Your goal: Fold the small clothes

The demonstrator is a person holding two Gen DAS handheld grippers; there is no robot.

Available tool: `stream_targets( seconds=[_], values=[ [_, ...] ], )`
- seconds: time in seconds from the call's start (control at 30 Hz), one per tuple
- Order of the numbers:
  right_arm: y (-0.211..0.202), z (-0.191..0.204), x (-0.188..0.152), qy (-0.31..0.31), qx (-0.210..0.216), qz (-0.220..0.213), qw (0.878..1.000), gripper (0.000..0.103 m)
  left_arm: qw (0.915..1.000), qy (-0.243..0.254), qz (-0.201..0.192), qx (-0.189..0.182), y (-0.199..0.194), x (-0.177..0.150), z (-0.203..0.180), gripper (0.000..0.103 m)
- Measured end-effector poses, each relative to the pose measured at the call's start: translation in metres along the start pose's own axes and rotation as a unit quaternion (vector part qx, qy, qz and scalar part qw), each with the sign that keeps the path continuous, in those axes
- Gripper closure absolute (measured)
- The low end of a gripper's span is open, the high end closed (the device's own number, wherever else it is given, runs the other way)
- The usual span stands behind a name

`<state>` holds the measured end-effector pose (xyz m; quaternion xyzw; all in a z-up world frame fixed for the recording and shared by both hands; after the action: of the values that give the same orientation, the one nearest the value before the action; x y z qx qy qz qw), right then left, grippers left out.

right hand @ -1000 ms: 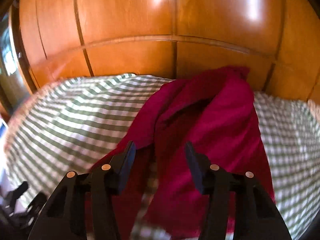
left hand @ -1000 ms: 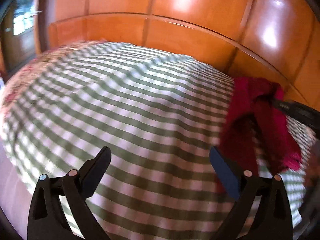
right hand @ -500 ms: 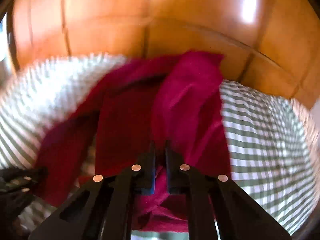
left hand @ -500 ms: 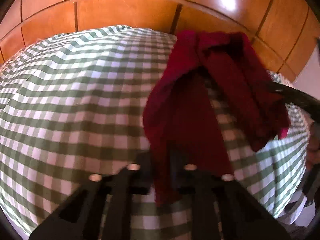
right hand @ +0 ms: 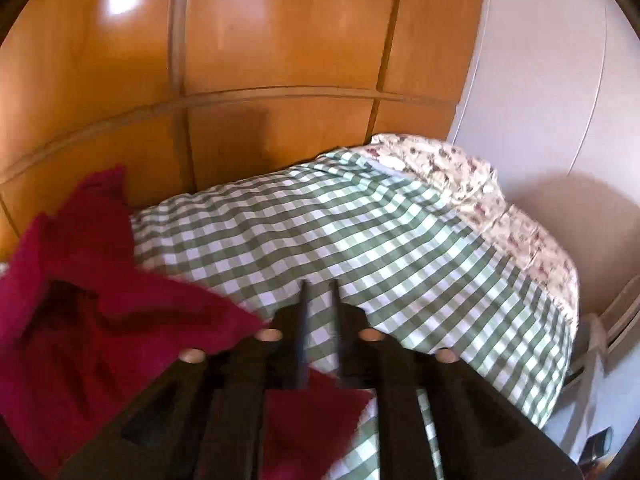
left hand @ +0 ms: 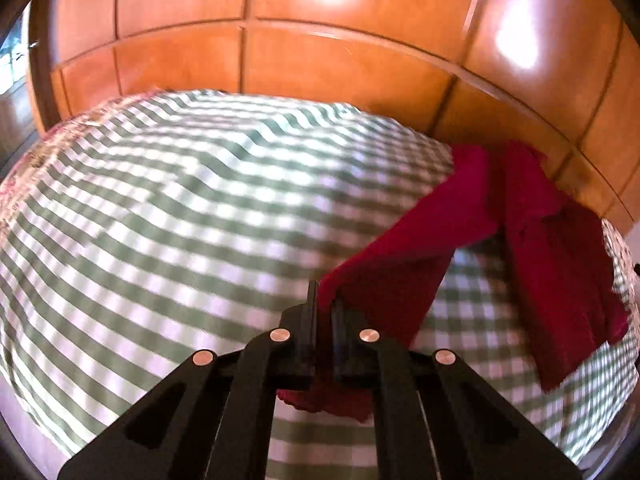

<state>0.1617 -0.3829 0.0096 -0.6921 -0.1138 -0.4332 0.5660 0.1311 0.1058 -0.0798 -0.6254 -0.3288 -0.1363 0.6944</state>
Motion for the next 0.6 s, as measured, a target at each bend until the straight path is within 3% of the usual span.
stream_targets(
  seconds=[0.07,0.13,0.2,0.3,0.43,0.47,0.5,0.53,0.6],
  values=[
    [-0.019,0.017,-0.001,0.011,0.060,-0.026,0.998,0.025,1.0000,-0.004,-0.006,0.007,0.002,0.009,0.005,0.099],
    [-0.033,0.050,-0.010,-0.010,0.134,-0.026,0.991,0.025,0.9999,-0.005,-0.006,0.008,0.006,0.014,0.005,0.099],
    [-0.044,0.101,-0.034,-0.039,0.241,0.007,0.970,0.025,0.9999,-0.004,-0.003,0.014,0.011,0.015,0.000,0.099],
    [-0.050,0.177,-0.078,-0.084,0.342,0.075,0.933,0.025,0.9998,-0.014,0.007,0.014,0.020,0.012,-0.002,0.099],
    [-0.045,0.262,-0.137,-0.164,0.376,0.135,0.902,0.025,0.9996,-0.024,0.016,0.008,0.029,0.011,0.002,0.099],
    [-0.037,0.279,-0.152,-0.187,0.368,0.155,0.897,0.036,0.9996,-0.023,0.015,0.008,0.029,0.008,0.003,0.099],
    [-0.032,0.289,-0.164,-0.210,0.350,0.169,0.897,0.064,0.9996,-0.021,0.014,0.011,0.028,0.006,0.004,0.099],
    [-0.028,0.290,-0.167,-0.218,0.331,0.165,0.903,0.072,0.9997,-0.019,0.012,0.012,0.027,0.005,0.005,0.099],
    [-0.033,0.277,-0.156,-0.182,0.348,0.165,0.905,0.099,0.9998,-0.017,0.008,0.011,0.024,0.005,0.007,0.099]
  ],
)
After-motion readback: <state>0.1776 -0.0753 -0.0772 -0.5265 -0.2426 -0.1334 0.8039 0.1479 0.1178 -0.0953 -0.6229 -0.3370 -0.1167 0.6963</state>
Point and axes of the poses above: each gripper's, at about its wrist camera, not at the fingertips, and y roughly the way its jaws point, z to its left, x to its top, the point moved 4 cm from there along y, roughly the way its jaws point, and after that the axes turned 12 degrees about x, right-handed, at the moved point
